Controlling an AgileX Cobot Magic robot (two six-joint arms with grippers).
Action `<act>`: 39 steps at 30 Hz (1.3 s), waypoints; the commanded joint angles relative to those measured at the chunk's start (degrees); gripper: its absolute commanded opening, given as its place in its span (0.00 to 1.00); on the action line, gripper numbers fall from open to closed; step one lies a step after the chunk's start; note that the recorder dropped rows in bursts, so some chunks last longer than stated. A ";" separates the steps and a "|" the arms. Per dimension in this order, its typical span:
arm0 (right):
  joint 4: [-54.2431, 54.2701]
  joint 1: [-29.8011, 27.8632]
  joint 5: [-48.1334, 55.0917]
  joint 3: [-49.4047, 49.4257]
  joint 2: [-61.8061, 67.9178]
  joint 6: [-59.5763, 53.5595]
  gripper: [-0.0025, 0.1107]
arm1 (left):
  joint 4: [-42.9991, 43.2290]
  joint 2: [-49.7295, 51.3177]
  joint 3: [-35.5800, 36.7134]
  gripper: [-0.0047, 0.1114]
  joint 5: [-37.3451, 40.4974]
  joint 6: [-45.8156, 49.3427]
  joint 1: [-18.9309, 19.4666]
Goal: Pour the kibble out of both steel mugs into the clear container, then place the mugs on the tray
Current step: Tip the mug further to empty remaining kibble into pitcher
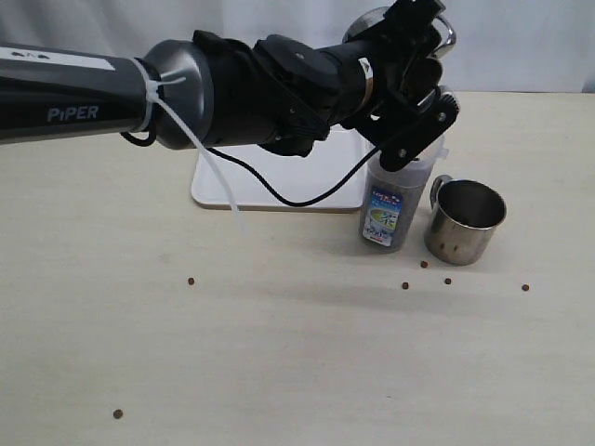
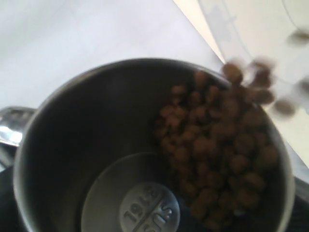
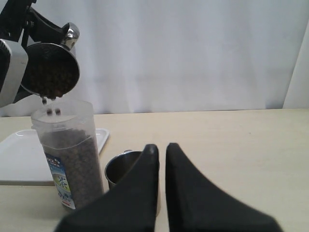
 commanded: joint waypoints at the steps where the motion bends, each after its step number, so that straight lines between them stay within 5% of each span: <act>1: 0.30 0.17 0.03 0.27 -0.14 -0.32 0.06 | 0.22 -0.44 -0.67 0.04 1.26 1.29 -1.15; 39: 0.30 0.17 0.03 0.27 -0.14 -0.32 0.06 | 0.22 -0.44 -0.67 0.04 3.58 18.52 -3.57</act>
